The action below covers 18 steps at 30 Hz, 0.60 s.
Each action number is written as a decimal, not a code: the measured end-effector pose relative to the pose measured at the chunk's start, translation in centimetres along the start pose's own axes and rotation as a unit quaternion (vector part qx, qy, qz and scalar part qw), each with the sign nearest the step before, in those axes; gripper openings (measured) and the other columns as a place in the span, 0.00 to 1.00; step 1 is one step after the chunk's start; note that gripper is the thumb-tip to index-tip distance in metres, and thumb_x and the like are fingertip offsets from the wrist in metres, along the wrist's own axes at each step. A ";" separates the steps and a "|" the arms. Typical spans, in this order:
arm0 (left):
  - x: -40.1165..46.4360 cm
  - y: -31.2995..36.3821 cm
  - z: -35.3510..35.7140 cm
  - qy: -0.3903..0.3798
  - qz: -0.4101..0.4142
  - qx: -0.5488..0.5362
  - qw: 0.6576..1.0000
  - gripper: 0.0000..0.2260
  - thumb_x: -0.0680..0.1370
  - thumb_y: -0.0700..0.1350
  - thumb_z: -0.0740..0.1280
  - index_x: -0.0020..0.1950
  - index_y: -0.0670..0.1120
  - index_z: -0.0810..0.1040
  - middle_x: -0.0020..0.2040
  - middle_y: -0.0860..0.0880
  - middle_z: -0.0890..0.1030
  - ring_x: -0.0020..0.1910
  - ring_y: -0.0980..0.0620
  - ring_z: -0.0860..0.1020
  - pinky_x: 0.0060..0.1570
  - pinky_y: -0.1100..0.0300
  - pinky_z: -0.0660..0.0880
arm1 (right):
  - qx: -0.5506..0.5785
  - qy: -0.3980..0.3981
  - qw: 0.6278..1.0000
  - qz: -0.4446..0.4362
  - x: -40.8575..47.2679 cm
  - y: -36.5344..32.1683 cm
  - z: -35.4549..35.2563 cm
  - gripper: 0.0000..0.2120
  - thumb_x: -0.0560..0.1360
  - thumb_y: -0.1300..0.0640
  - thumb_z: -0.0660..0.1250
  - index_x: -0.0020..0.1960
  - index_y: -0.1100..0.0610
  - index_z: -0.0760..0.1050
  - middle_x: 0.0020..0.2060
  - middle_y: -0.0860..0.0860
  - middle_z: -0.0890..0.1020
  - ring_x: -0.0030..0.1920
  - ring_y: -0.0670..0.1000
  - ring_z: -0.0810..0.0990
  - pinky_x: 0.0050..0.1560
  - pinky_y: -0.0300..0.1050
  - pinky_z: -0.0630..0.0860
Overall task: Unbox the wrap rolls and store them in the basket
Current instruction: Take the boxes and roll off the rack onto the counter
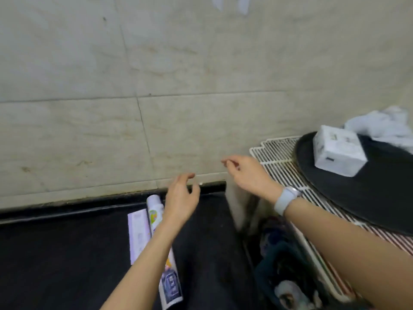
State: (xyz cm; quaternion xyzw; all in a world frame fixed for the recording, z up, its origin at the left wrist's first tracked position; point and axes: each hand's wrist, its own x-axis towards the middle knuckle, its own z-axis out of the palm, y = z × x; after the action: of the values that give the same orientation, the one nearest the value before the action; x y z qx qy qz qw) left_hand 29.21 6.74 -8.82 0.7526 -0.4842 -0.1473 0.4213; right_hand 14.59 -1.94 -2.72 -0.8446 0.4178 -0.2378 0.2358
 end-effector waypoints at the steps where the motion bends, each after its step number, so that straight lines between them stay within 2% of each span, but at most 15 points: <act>1: 0.6 2.4 1.1 -0.015 0.032 -0.006 0.999 0.14 0.76 0.39 0.63 0.62 0.41 0.74 0.62 0.41 0.76 0.62 0.42 0.73 0.62 0.52 0.69 | -0.018 0.061 0.998 -0.011 -0.1 0.8 -2.5 0.12 0.76 0.61 0.58 0.53 0.59 0.79 0.52 0.59 0.83 0.53 0.59 0.79 0.56 0.49 0.73; 3: 1.6 7.0 3.8 -0.047 0.095 -0.007 0.994 0.15 0.77 0.41 0.62 0.63 0.41 0.72 0.63 0.41 0.75 0.62 0.43 0.72 0.63 0.53 0.68 | -0.110 0.179 0.978 -0.015 -0.6 3.4 -7.2 0.12 0.74 0.59 0.59 0.51 0.58 0.79 0.51 0.60 0.83 0.54 0.60 0.77 0.56 0.53 0.72; 5: 2.0 10.9 6.7 -0.085 0.157 0.004 0.984 0.17 0.77 0.43 0.62 0.65 0.41 0.71 0.64 0.41 0.74 0.64 0.44 0.71 0.65 0.55 0.65 | -0.224 0.232 0.946 0.043 -1.1 6.8 -10.9 0.14 0.74 0.54 0.58 0.57 0.55 0.75 0.58 0.58 0.78 0.61 0.60 0.70 0.61 0.58 0.66; 7: 1.8 13.6 9.7 -0.150 0.193 0.031 0.969 0.20 0.78 0.47 0.60 0.69 0.42 0.66 0.69 0.41 0.68 0.69 0.45 0.66 0.69 0.54 0.62 | -0.297 0.167 0.927 0.159 -1.6 10.3 -13.3 0.20 0.75 0.46 0.56 0.66 0.49 0.66 0.69 0.58 0.65 0.70 0.61 0.58 0.65 0.66 0.58; 9: 1.3 15.1 12.5 -0.223 0.195 0.083 0.952 0.24 0.79 0.52 0.58 0.73 0.46 0.60 0.75 0.43 0.60 0.74 0.46 0.58 0.73 0.48 0.57 | -0.288 0.059 0.918 0.265 -2.2 13.4 -14.3 0.27 0.74 0.39 0.55 0.71 0.44 0.55 0.74 0.55 0.53 0.72 0.64 0.51 0.66 0.67 0.57; 11: 0.8 15.8 14.6 -0.275 0.185 0.127 0.935 0.27 0.79 0.57 0.55 0.75 0.50 0.54 0.77 0.48 0.52 0.76 0.49 0.51 0.73 0.43 0.53 | -0.239 0.031 0.923 0.300 -2.7 15.6 -14.3 0.29 0.72 0.39 0.57 0.70 0.41 0.51 0.74 0.54 0.50 0.69 0.66 0.54 0.63 0.61 0.63; 13: 0.2 16.0 16.0 -0.301 0.185 0.165 0.921 0.28 0.78 0.60 0.52 0.75 0.52 0.51 0.78 0.51 0.49 0.76 0.50 0.47 0.72 0.40 0.49 | -0.233 0.058 0.928 0.284 -3.0 16.7 -14.4 0.29 0.71 0.41 0.59 0.69 0.40 0.54 0.74 0.53 0.52 0.65 0.65 0.60 0.60 0.57 0.66; 16: -0.5 15.6 17.0 -0.299 0.200 0.212 0.909 0.27 0.78 0.61 0.49 0.75 0.53 0.50 0.78 0.53 0.46 0.76 0.51 0.45 0.72 0.41 0.45 | -0.222 0.090 0.928 0.285 -3.0 17.2 -15.0 0.28 0.70 0.37 0.58 0.67 0.43 0.58 0.72 0.53 0.58 0.63 0.64 0.63 0.59 0.58 0.66; 18: -0.7 15.3 17.2 -0.287 0.204 0.219 0.910 0.27 0.78 0.61 0.48 0.75 0.54 0.49 0.78 0.53 0.46 0.76 0.52 0.46 0.72 0.41 0.45 | -0.192 0.108 0.927 0.302 -2.7 17.1 -14.9 0.30 0.68 0.34 0.59 0.66 0.46 0.60 0.69 0.54 0.60 0.62 0.64 0.64 0.58 0.58 0.67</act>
State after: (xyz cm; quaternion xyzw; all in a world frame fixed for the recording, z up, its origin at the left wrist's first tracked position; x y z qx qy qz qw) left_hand 8.79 -3.80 -7.44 0.6359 -0.7474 -0.1578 0.1100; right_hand -5.88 -11.95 -1.89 -0.6767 0.7138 -0.1599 0.0835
